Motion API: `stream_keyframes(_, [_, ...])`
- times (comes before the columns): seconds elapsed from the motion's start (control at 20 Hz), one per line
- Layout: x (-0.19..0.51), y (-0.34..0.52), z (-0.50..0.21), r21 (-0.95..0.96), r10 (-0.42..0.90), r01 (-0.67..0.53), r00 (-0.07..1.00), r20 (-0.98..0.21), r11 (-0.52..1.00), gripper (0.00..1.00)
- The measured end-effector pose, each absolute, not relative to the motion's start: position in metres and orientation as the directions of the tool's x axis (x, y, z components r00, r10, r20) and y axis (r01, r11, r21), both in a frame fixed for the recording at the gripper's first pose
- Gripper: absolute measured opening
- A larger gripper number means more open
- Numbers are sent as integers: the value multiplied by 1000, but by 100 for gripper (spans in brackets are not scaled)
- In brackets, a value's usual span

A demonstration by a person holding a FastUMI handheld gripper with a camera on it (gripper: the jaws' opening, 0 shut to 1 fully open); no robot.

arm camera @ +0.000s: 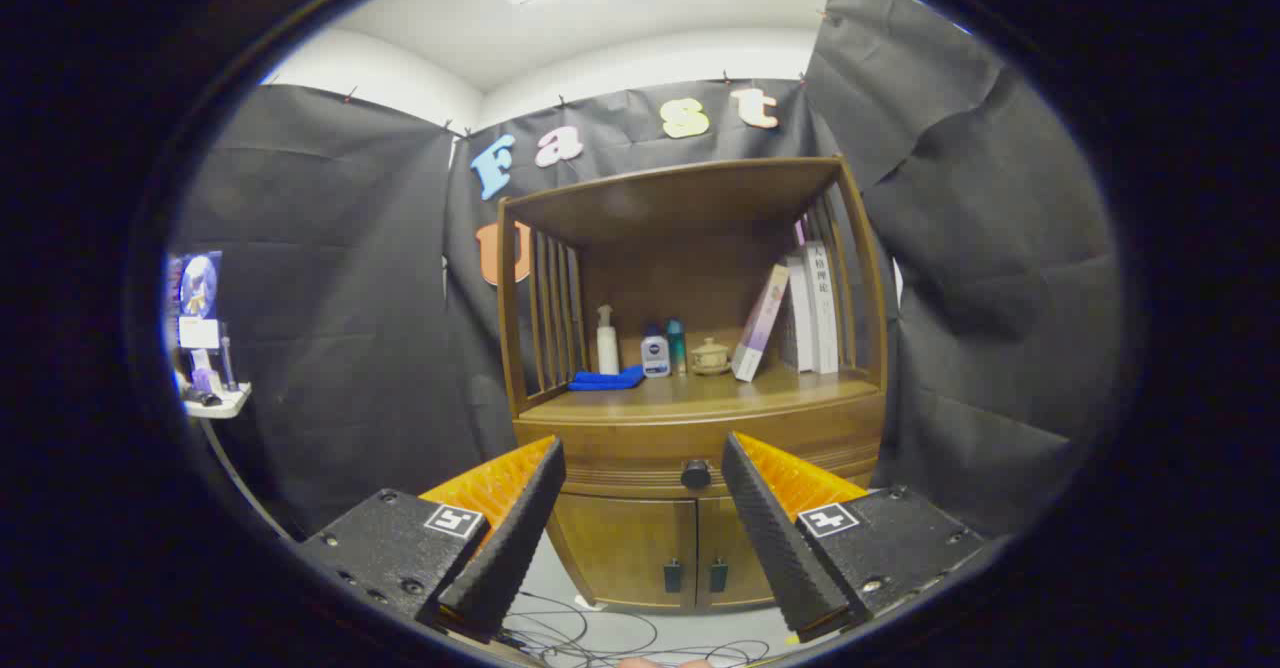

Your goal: Pull open the drawer, take out the items inside it, and place them on the countertop above the cabinet.

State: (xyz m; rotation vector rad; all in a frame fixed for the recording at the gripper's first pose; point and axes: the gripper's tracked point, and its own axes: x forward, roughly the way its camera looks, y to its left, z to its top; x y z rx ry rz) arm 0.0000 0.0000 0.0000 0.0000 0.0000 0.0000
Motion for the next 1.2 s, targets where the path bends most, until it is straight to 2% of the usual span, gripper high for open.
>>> stream_keyframes(0.9, [30, 1, -16, 3, -7, 7, 1000, -26, 1000, 99])
stream_keyframes(1.2, [64, -9, -45, 24, -11, 14, 994, -108, 1000, 99])
